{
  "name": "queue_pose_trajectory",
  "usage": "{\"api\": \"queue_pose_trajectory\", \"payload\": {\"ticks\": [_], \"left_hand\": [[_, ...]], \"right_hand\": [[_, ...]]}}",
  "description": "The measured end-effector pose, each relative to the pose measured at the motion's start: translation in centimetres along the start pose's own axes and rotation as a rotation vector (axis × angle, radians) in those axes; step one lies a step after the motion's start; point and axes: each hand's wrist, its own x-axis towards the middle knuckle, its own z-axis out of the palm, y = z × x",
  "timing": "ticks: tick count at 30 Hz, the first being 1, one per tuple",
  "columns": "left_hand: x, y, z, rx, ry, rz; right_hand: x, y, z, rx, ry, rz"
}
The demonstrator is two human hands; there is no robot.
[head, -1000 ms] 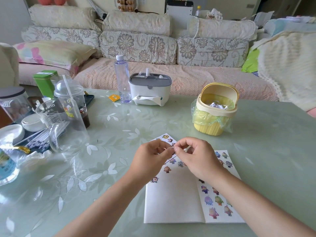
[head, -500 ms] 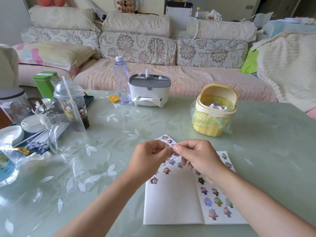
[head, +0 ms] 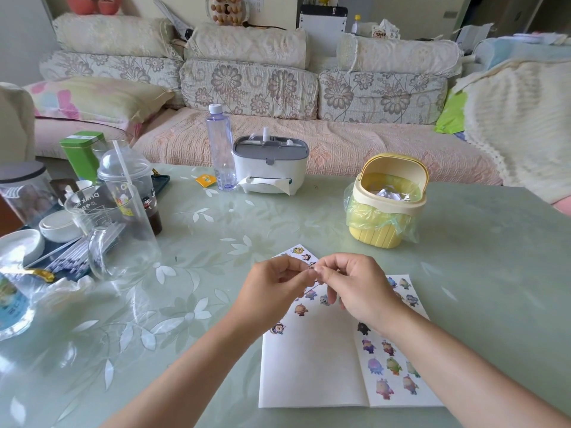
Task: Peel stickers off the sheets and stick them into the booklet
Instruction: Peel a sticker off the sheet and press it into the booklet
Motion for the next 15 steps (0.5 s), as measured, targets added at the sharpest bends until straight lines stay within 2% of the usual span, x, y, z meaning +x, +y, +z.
{"api": "queue_pose_trajectory", "payload": {"ticks": [3,8,15], "left_hand": [[0.09,-0.11,0.0,0.046,0.046,0.013],[0.15,0.22,-0.44,0.048,0.052,-0.021],[-0.14,0.59,-0.33,0.021,0.007,-0.06]], "right_hand": [[-0.01,-0.24,0.19,0.031,0.013,0.016],[-0.16,-0.57,-0.22,0.219,-0.114,0.123],[-0.37,-0.5,-0.47,-0.026,-0.064,0.026]]}}
